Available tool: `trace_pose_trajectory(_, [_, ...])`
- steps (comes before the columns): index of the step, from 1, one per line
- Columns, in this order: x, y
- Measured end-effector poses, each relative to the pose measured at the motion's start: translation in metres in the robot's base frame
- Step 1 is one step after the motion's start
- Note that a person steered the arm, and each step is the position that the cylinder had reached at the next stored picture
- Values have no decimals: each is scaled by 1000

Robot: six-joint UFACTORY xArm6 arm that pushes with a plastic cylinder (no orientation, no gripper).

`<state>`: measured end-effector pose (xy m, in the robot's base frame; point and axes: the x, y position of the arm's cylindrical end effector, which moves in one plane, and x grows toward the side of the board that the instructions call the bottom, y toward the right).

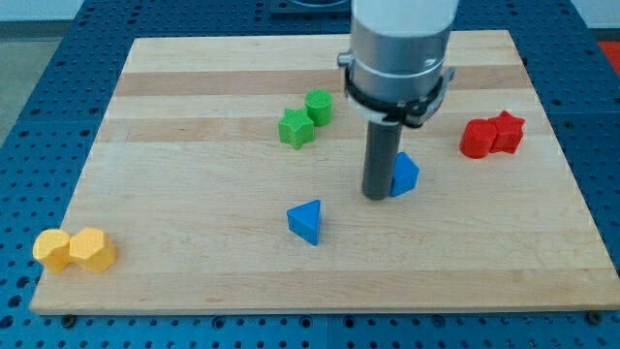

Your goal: Slide the cube to the top left of the red circle

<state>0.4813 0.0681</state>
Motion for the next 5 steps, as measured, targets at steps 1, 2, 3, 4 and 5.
trace_pose_trajectory(1, [-18,21])
trace_pose_trajectory(2, [14,36])
trace_pose_trajectory(3, [-3,57])
trace_pose_trajectory(4, [-20,39])
trace_pose_trajectory(5, [-37,14])
